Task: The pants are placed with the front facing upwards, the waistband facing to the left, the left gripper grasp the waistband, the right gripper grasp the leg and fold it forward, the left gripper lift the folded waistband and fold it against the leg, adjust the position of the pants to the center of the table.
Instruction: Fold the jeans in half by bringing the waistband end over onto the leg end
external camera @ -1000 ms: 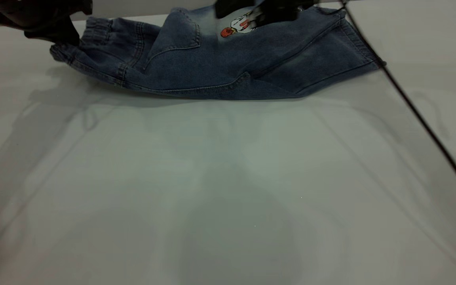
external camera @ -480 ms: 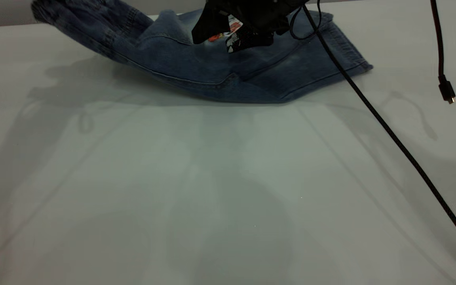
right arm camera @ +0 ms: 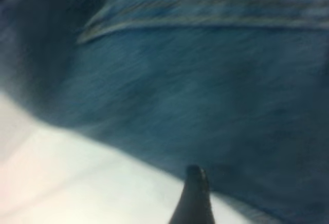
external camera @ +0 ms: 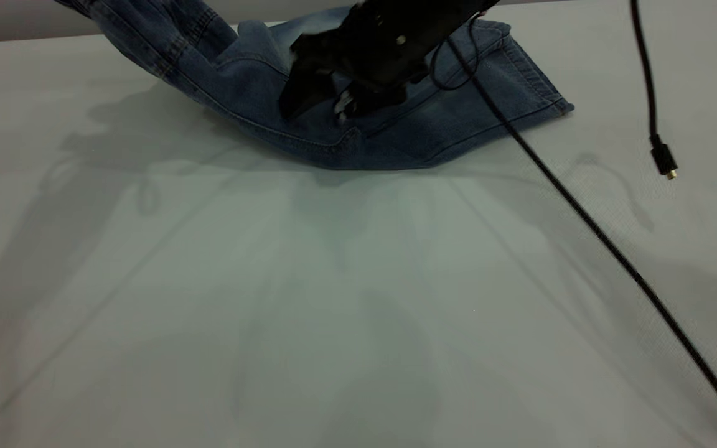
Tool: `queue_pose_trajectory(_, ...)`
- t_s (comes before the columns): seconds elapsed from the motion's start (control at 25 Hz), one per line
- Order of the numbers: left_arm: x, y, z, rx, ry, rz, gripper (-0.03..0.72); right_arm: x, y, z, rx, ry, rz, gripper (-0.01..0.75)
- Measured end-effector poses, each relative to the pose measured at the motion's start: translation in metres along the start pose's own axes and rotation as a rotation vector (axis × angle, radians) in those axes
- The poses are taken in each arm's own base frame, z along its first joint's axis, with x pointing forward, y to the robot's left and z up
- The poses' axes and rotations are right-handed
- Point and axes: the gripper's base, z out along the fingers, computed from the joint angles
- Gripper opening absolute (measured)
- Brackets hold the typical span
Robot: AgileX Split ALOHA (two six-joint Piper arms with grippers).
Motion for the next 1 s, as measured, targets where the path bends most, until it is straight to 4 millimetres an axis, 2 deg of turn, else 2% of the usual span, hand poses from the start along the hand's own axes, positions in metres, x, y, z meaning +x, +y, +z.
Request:
queue_pose_trajectory(0.24,-0.007,-0.015,-0.001,0.018,-0.048,0.028,0.056,0.008,0.032,0.016,-0.03,0.047,-0.067,0.525)
queue_pose_trajectory(0.44,-0.019,-0.018,-0.005,0.026,-0.073,0.036,0.055,0.011,0.042,0.02,-0.039,0.062,-0.092,0.525)
queue_pose_trajectory(0.6,-0.026,-0.018,-0.007,0.025,-0.093,0.063,0.055,0.005,0.037,0.009,-0.018,0.058,-0.107,0.525)
queue_pose_trajectory(0.76,-0.03,-0.018,-0.009,0.022,-0.109,0.107,0.055,-0.005,0.046,-0.005,-0.036,0.052,-0.132,0.525)
queue_pose_trajectory(0.88,-0.027,-0.017,-0.008,0.025,-0.081,0.151,0.055,-0.018,0.053,-0.022,-0.018,0.016,-0.169,0.525)
queue_pose_trajectory(1.0,-0.026,-0.018,-0.008,0.029,-0.066,0.169,0.055,-0.036,0.046,-0.041,0.017,-0.028,-0.146,0.525)
